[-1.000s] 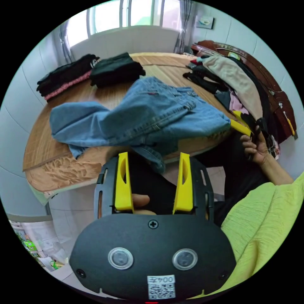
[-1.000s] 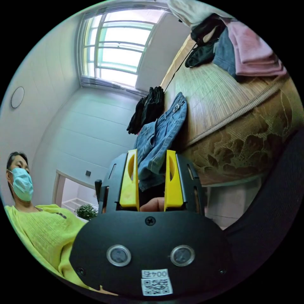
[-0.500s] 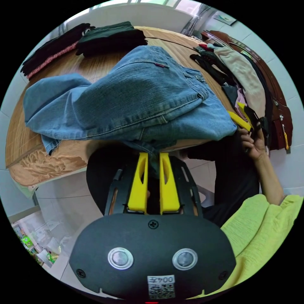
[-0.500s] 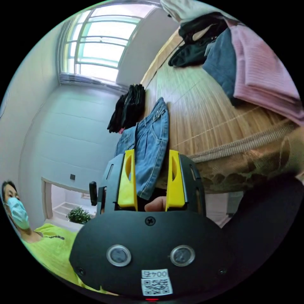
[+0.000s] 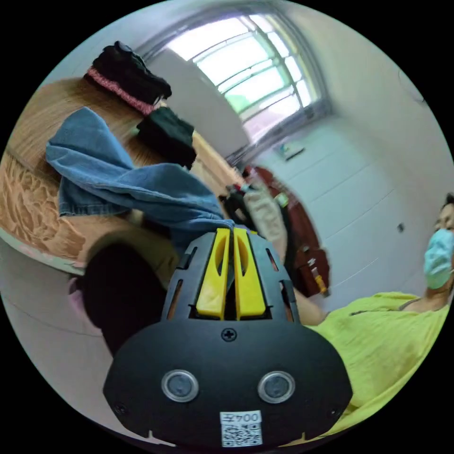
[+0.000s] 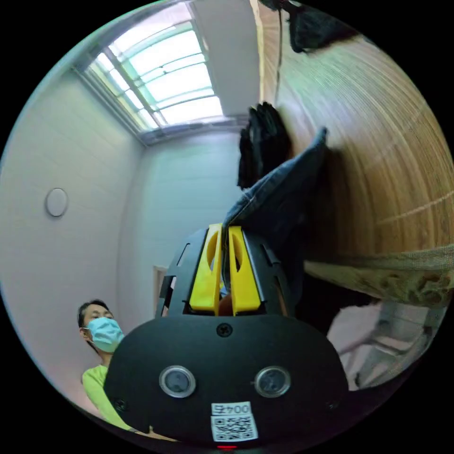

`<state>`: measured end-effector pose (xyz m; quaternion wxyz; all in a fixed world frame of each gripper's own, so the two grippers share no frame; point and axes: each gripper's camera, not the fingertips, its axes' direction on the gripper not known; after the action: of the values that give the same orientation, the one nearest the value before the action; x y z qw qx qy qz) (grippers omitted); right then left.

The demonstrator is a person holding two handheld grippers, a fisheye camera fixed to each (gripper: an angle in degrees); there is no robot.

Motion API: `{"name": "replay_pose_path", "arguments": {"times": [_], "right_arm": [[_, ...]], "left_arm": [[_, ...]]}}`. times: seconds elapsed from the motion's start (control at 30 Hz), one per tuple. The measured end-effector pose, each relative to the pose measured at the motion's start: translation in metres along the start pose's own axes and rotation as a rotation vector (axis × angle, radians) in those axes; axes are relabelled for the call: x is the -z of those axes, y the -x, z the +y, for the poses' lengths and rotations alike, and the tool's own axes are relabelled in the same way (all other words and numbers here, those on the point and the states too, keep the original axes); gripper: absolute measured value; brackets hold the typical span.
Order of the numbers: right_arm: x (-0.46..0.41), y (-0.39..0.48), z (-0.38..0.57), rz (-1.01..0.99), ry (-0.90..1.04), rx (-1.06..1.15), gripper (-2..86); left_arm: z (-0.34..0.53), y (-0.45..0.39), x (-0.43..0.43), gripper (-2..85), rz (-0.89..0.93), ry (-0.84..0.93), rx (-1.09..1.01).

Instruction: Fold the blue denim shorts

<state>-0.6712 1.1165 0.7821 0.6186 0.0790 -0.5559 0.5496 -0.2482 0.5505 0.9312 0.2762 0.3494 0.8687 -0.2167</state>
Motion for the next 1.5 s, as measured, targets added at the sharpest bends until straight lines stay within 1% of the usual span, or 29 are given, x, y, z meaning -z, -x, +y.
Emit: {"name": "replay_pose_path", "arguments": {"times": [0.03,0.07,0.1,0.13,0.17,0.27,0.37,0.43,0.5,0.6,0.63,0.67,0.7,0.73,0.77,0.8,0.87,0.9,0.93,0.97,1.0,1.1,1.17,1.27,1.3,1.37,1.43,1.47,1.5], "right_arm": [[0.001,0.012,0.0,-0.043,-0.041,0.013,2.8],[0.007,0.041,-0.001,-0.108,-0.131,0.044,2.4],[0.011,0.073,-0.005,-0.15,-0.197,0.085,2.2],[0.013,0.091,-0.007,-0.159,-0.217,0.111,2.1],[0.015,0.129,-0.012,-0.145,-0.256,0.159,2.0],[0.027,0.219,-0.018,-0.036,-0.38,0.209,1.8],[0.047,0.294,-0.013,0.059,-0.523,0.257,1.5],[0.06,0.334,-0.003,0.117,-0.59,0.298,1.6],[0.071,0.375,0.017,0.249,-0.66,0.379,1.9],[0.071,0.394,0.037,0.381,-0.689,0.48,2.4],[0.068,0.395,0.04,0.424,-0.687,0.501,2.5],[0.06,0.394,0.043,0.515,-0.677,0.535,2.7],[0.048,0.387,0.043,0.603,-0.652,0.545,3.0],[0.041,0.381,0.041,0.648,-0.629,0.54,3.2],[0.025,0.368,0.035,0.751,-0.567,0.512,3.5],[0.007,0.35,0.026,0.858,-0.481,0.469,3.9],[-0.022,0.32,0.015,0.987,-0.329,0.41,4.9],[-0.039,0.305,0.016,1.038,-0.269,0.41,5.7],[-0.046,0.301,0.019,1.062,-0.258,0.423,5.9],[-0.059,0.298,0.029,1.12,-0.257,0.467,6.4],[-0.067,0.299,0.039,1.18,-0.263,0.507,6.4],[-0.077,0.308,0.058,1.231,-0.241,0.557,6.4],[-0.087,0.311,0.063,1.274,-0.217,0.581,6.4],[-0.113,0.31,0.062,1.389,-0.181,0.584,6.5],[-0.125,0.309,0.059,1.425,-0.178,0.585,6.4],[-0.145,0.304,0.056,1.478,-0.153,0.581,6.2],[-0.162,0.295,0.052,1.481,-0.117,0.542,5.8],[-0.171,0.288,0.049,1.484,-0.068,0.526,5.6],[-0.177,0.287,0.047,1.508,-0.042,0.529,5.3]], "left_arm": [[-0.002,0.0,0.033,1.3,0.093,-0.098,0.018],[-0.004,-0.002,0.066,1.3,0.178,-0.195,0.021],[-0.006,-0.003,0.083,1.3,0.224,-0.246,0.019],[-0.009,-0.004,0.116,1.3,0.312,-0.348,0.015],[-0.014,-0.007,0.15,1.3,0.379,-0.452,0.005],[-0.038,-0.023,0.22,1.4,0.4,-0.609,-0.034],[-0.069,-0.055,0.269,1.5,0.361,-0.673,-0.091],[-0.084,-0.073,0.289,1.5,0.373,-0.715,-0.117],[-0.101,-0.091,0.302,1.4,0.314,-0.711,-0.133],[-0.13,-0.1,0.3,1.5,0.195,-0.675,-0.111],[-0.141,-0.095,0.292,1.5,0.132,-0.668,-0.088],[-0.153,-0.085,0.28,1.6,0.036,-0.648,-0.052],[-0.159,-0.078,0.271,1.6,-0.014,-0.628,-0.021],[-0.17,-0.058,0.249,1.7,-0.116,-0.567,0.047],[-0.179,-0.035,0.222,1.7,-0.216,-0.486,0.102],[-0.182,-0.021,0.208,1.8,-0.25,-0.442,0.135],[-0.173,0.036,0.149,1.9,-0.308,-0.281,0.259],[-0.167,0.047,0.136,1.9,-0.329,-0.25,0.28],[-0.153,0.058,0.112,1.9,-0.404,-0.205,0.286],[-0.137,0.059,0.092,1.9,-0.499,-0.18,0.258],[-0.129,0.057,0.083,1.9,-0.538,-0.168,0.234],[-0.085,0.023,0.044,1.5,-0.662,-0.114,0.04],[-0.044,-0.02,0.005,1.2,-0.747,-0.06,-0.154],[0.003,-0.057,-0.06,0.9,-0.816,0.024,-0.333],[0.012,-0.06,-0.073,0.8,-0.821,0.042,-0.354],[0.041,-0.056,-0.133,0.7,-0.806,0.167,-0.396],[0.059,-0.049,-0.174,0.7,-0.795,0.275,-0.429],[0.074,-0.05,-0.199,0.7,-0.852,0.343,-0.5],[0.081,-0.055,-0.206,0.7,-0.888,0.324,-0.551]]}}
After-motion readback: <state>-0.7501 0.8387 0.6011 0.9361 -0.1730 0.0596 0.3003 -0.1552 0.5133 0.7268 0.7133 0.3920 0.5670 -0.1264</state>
